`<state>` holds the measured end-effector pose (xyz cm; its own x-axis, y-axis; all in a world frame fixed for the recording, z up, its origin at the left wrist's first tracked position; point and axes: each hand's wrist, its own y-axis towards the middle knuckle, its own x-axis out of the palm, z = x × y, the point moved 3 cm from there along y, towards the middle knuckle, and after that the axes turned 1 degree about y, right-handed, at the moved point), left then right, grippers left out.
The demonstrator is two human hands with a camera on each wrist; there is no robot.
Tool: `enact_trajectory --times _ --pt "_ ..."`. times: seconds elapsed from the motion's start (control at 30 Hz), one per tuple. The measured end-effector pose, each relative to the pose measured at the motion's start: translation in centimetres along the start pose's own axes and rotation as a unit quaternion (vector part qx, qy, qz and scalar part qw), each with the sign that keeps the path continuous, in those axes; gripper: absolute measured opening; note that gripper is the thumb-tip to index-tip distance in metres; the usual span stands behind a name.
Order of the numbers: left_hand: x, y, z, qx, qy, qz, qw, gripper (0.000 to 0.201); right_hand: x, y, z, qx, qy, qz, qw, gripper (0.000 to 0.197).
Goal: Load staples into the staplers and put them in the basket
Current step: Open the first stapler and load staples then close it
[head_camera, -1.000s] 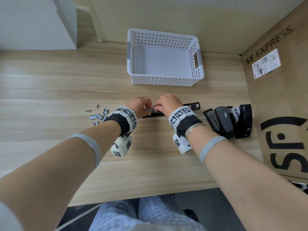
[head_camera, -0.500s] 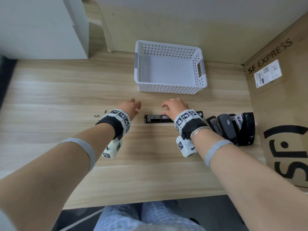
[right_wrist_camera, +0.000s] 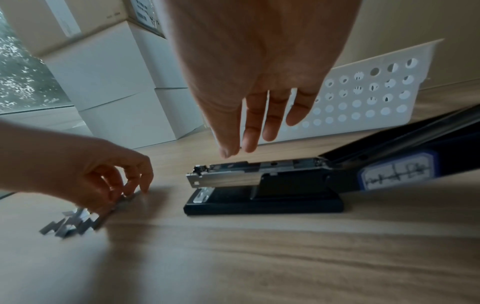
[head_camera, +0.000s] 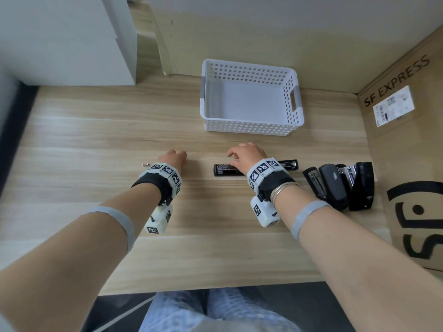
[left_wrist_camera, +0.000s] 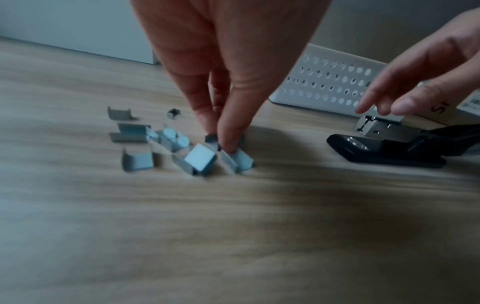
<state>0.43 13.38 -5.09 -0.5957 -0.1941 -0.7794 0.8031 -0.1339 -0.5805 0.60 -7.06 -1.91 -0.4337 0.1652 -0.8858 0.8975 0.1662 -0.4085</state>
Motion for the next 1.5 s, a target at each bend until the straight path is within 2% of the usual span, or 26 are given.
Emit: enact_trajectory --times 0.1,0.3,0.57,0.73,0.9,1.1,1.17,1.23,1.37,1.5 --pt "0.2 0.5 0.8 0.021 -0.036 0.006 0.999 0.022 0.2 -0.2 0.2 -0.001 0.011 -0.002 1.000 0.024" --pt "0.4 0.7 2.6 0.099 -0.088 0.043 0.990 0.024 0.4 -0.4 0.6 -0.005 0.026 -0.014 1.000 0.024" --pt "0.1 0.5 2.4 0.111 -0.112 0.074 0.985 0.026 0.8 -0.3 0.2 -0.013 0.045 -0.031 0.998 0.023" --pt "-1.3 0.6 4.1 0.135 -0.212 0.101 0.963 0.033 0.3 -0.1 -1.2 -0.033 0.048 -0.035 0.998 0.027" --pt "-2.5 0.0 7.1 0.146 -0.246 0.123 0.950 0.015 -0.6 0.0 -2.1 0.001 0.073 -0.007 0.997 0.032" --pt "-1.8 0.2 7.5 0.155 -0.300 0.118 0.934 0.021 -0.6 -0.3 -1.6 0.017 0.147 0.024 0.989 0.019" --pt "-1.5 0.2 7.5 0.161 -0.292 0.117 0.935 0.019 -0.7 -0.5 -1.3 0.010 0.125 0.029 0.992 0.017" --pt "-1.1 0.2 7.5 0.156 -0.250 0.111 0.949 0.015 -0.9 -0.8 -0.9 -0.003 0.073 0.028 0.997 0.017" --pt "0.2 0.4 7.4 0.146 -0.151 0.057 0.976 0.029 -1.1 -1.5 -0.1 -0.032 -0.043 0.003 0.999 0.018" --pt "0.9 0.5 7.5 0.143 -0.125 0.046 0.981 0.026 -0.9 -1.7 0.0 -0.037 -0.078 -0.005 0.996 0.018"
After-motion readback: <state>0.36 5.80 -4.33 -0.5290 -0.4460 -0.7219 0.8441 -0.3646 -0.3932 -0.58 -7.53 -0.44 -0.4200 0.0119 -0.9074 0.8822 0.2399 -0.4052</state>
